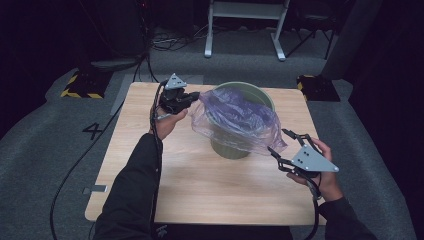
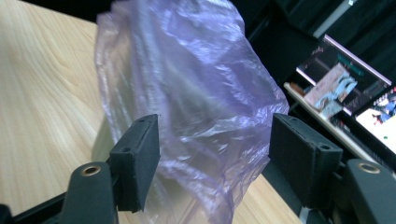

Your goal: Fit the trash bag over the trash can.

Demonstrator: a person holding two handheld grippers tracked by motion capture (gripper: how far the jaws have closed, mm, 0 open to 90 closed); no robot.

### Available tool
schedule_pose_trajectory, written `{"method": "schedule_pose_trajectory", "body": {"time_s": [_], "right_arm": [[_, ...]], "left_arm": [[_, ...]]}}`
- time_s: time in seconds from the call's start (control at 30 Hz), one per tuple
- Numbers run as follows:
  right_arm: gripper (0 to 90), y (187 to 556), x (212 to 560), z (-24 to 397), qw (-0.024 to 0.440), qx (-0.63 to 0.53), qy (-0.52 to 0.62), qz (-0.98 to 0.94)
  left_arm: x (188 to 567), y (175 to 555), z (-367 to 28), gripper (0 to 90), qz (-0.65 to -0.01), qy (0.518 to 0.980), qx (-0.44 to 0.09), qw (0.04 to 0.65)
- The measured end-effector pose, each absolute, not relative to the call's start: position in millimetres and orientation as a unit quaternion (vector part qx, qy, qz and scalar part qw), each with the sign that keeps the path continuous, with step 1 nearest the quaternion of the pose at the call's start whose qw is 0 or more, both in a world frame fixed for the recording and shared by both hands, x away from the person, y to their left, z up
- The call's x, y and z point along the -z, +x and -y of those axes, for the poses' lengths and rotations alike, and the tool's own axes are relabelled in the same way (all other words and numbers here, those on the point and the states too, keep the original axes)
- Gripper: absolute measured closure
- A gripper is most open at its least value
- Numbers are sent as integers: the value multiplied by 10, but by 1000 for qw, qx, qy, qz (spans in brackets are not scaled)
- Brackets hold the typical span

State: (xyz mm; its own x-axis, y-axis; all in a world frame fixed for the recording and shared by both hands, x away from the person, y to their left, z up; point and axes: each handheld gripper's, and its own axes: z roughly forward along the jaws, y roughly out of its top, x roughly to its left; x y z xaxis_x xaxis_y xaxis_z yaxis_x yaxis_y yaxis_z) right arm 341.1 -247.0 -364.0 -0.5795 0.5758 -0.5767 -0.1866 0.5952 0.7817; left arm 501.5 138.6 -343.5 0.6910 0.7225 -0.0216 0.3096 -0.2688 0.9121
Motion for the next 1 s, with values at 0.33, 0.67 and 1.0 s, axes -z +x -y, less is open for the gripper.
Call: {"method": "schedule_pose_trajectory", "body": {"time_s": [0.33, 0.67, 1.0], "right_arm": [[848, 3593, 3553, 2486, 412, -439, 130, -788], [900, 4041, 3271, 2694, 351, -513, 225, -750], [900, 4697, 3294, 2716, 313, -493, 331, -741]], "left_arm": [[3445, 5032, -1382, 898, -331, 770, -206, 505], [3471, 5120, -1309, 898, -332, 773, -210, 498], [3567, 5312, -1277, 898, -354, 777, -197, 483]]}}
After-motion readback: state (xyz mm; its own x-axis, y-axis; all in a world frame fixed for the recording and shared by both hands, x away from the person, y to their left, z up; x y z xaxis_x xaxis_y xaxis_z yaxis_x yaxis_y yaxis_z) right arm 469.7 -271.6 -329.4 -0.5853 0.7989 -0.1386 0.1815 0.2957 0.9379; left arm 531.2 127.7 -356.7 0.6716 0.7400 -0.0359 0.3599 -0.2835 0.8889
